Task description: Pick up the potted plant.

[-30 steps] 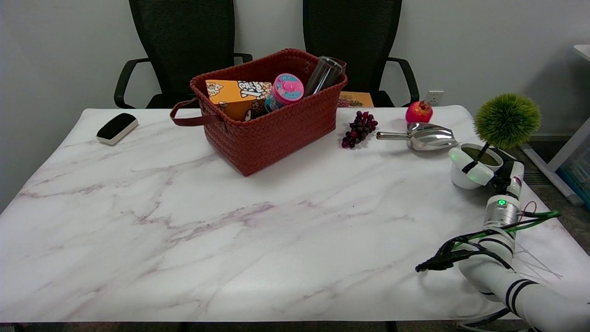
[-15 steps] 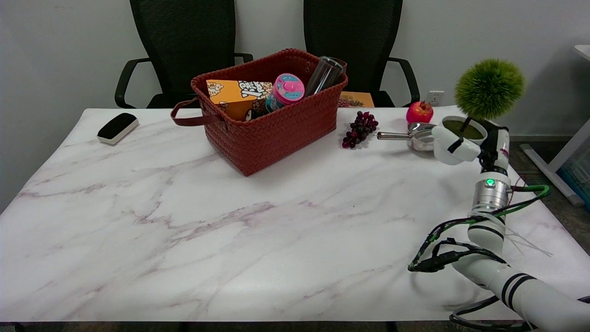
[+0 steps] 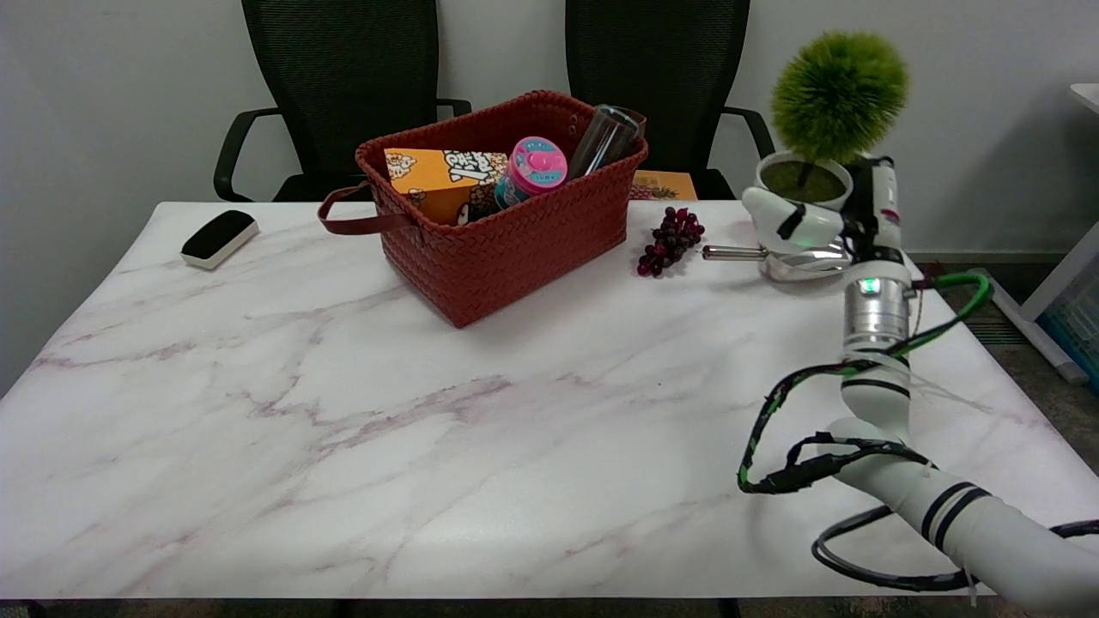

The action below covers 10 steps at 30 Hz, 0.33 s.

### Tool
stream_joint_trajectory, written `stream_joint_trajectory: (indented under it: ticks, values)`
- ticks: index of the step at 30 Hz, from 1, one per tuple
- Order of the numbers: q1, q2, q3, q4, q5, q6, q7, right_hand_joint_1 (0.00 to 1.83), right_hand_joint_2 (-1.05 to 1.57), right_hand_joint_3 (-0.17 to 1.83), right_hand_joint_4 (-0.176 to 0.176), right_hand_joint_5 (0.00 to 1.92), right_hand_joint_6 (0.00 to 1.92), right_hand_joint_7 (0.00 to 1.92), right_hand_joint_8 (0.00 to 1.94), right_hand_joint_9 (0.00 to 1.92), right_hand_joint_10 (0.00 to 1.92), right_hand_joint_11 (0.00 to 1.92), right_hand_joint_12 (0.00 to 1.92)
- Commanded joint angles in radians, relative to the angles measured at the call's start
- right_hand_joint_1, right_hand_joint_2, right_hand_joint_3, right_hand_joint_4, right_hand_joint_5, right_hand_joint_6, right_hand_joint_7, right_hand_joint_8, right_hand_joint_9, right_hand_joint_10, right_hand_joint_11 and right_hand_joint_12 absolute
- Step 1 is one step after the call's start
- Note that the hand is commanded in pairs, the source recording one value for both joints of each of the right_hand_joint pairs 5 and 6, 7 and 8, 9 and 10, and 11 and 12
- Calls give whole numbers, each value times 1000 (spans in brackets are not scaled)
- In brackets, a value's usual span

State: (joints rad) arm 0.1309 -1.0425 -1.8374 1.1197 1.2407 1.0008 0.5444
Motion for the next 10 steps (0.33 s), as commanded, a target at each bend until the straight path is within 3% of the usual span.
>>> stream_joint_trajectory:
  ticks: [1,10]
  values:
    - [193,4,-34,256,-121,-337,-231,1151,556,553,0,957,957,1685,1685,1446,1446,1920,1920]
    - [444,-84,-56,162,-104,-558,-266,1155,527,567,0,930,930,1665,1665,1414,1414,1920,1920]
